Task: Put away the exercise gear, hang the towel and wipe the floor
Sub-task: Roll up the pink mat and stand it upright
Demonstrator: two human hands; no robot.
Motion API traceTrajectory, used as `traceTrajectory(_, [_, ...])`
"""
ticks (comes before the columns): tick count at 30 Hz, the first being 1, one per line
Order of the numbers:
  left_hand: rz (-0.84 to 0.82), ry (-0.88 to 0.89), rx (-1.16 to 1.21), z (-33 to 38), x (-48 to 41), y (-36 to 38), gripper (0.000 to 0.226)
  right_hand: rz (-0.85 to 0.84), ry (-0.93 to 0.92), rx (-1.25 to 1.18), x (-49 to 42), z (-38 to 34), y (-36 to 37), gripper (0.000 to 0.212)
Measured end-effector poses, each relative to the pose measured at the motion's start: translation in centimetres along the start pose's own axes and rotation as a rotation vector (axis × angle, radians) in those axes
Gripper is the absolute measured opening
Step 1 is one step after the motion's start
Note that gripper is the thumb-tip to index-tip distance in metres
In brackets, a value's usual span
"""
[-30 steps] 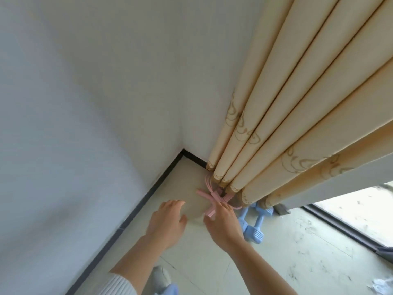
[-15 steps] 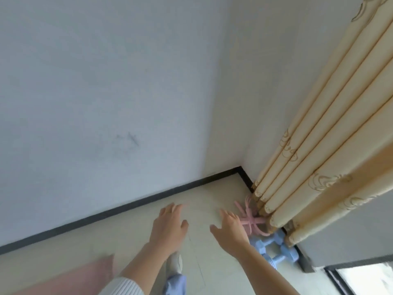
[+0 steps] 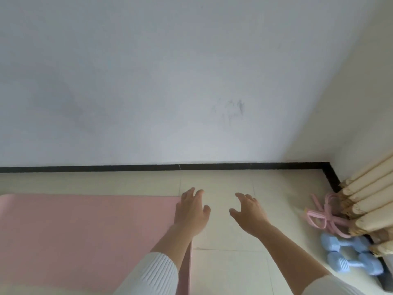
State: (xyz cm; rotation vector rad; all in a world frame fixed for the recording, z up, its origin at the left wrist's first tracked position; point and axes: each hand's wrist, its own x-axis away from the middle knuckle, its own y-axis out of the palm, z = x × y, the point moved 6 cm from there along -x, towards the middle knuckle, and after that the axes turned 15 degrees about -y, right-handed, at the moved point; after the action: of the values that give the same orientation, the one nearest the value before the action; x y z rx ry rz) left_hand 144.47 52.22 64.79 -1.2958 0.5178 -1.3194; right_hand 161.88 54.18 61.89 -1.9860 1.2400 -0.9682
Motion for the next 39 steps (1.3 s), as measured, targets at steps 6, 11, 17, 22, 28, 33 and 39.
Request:
traceTrajectory(6, [0.049, 0.020, -0.005, -14.7, 4.4, -5.7, 0.049, 0.001, -0.055, 0.006, 1.1, -13.1, 8.9, 0.057])
traceTrajectory(11, [0.098, -0.003, -0.057, -28.3, 5.8, -9.8, 0.049, -0.013, -0.080, -0.029, 2.5, -24.0, 18.2, 0.056])
traceTrajectory(17, [0.033, -0.063, -0.027, -37.3, 3.6, -9.0, 0.049, -0.080, -0.107, 0.037, 2.1, -29.2, 25.6, 0.059])
traceTrajectory(22, [-0.036, -0.059, -0.039, -40.3, -1.2, -5.1, 0.049, -0.076, 0.011, 0.015, -0.9, -26.8, 29.6, 0.057])
traceTrajectory(28, [-0.170, -0.023, -0.090, -44.8, -10.1, 3.4, 0.050, -0.142, 0.198, -0.001, -6.6, -22.1, 38.4, 0.055])
traceTrajectory(33, [-0.206, 0.033, -0.132, -49.8, -16.8, 12.5, 0.049, -0.126, 0.227, -0.009, -10.9, -18.6, 47.2, 0.055])
traceTrajectory(39, [-0.288, 0.156, -0.183, -56.5, -24.3, 28.4, 0.051, -0.105, 0.314, 0.022, -14.5, -10.1, 60.8, 0.057])
